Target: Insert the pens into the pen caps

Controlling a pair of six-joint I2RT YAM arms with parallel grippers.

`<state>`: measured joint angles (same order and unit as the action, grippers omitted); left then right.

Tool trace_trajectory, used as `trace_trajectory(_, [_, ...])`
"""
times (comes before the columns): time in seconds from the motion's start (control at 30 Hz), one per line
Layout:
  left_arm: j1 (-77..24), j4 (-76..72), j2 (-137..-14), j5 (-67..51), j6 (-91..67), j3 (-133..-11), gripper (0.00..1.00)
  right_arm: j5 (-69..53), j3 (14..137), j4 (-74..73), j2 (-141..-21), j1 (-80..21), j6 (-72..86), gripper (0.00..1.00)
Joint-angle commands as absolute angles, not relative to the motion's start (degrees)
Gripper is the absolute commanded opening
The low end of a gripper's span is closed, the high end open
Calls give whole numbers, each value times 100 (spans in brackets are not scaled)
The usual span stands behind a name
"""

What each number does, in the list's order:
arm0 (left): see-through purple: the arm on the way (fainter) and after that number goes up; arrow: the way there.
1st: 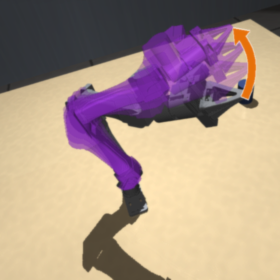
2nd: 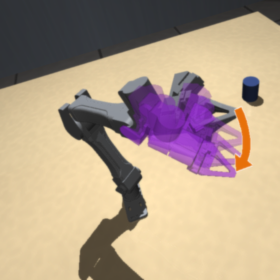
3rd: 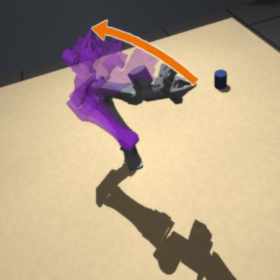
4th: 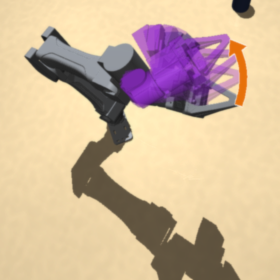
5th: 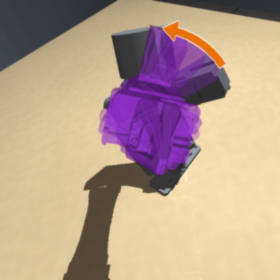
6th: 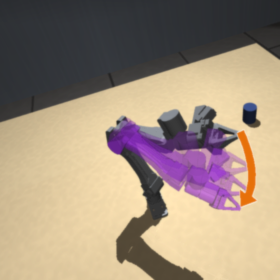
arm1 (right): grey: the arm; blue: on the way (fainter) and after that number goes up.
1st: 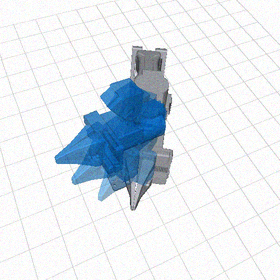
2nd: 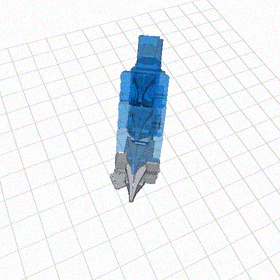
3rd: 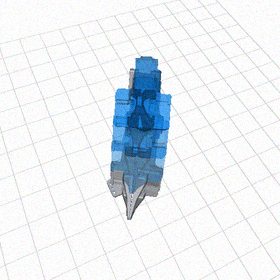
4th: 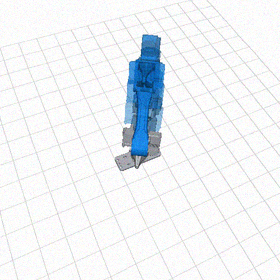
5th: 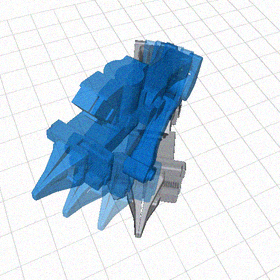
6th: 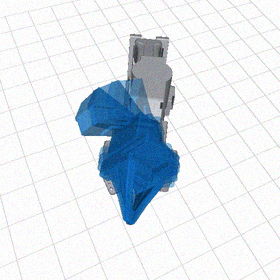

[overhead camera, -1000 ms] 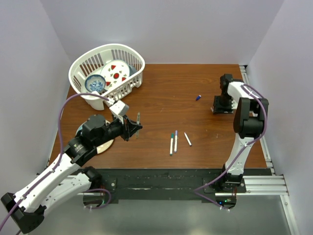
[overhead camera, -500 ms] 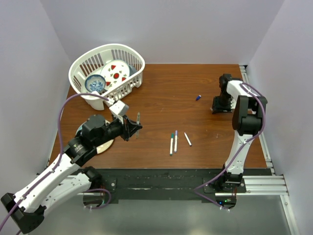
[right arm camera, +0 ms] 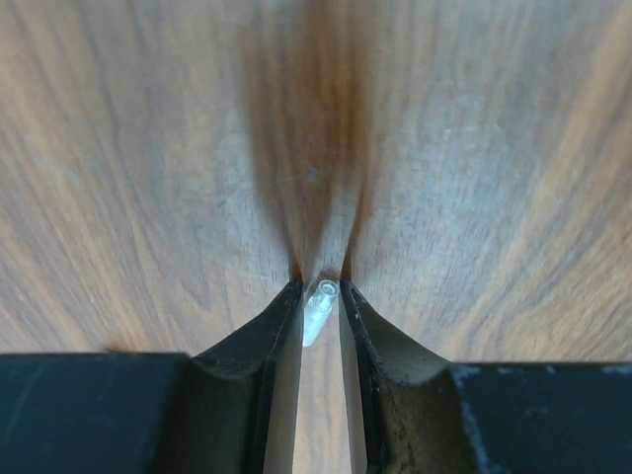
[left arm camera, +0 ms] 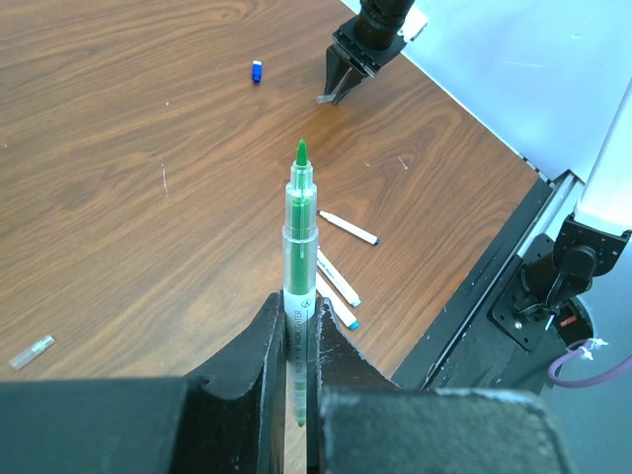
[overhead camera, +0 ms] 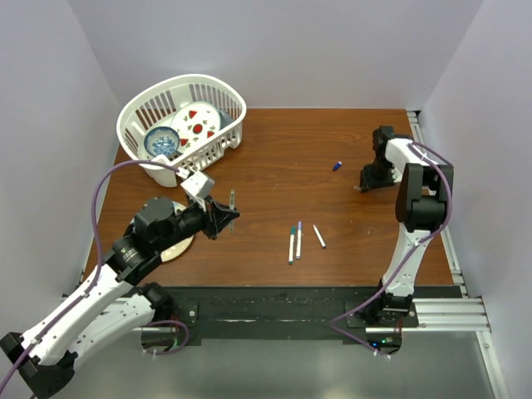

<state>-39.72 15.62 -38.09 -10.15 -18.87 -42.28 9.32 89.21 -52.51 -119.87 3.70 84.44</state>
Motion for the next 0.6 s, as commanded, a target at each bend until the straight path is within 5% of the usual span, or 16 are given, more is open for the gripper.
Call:
trace_trajectory(0.0, [-3946, 1459, -3674, -914, -1863, -4210, 0, 1327, 8473, -5045, -12120, 378, 7683, 25])
trace_trajectory(0.23, [-3938, 1450, -3586, -862, -1898, -4192, 0, 1205, 8675, -5151, -12445, 369, 7015, 18])
trace_trajectory(0.4, [-3946, 1459, -3577, -791, -1898, -4192, 0, 1029, 8596, -4809, -12454, 299, 6060, 0])
trace_trajectory(0.57, [-3946, 1389, -3638, -861, -1933, -4157, 0, 20, 7448, -3249, -11902, 246, 4836, 0])
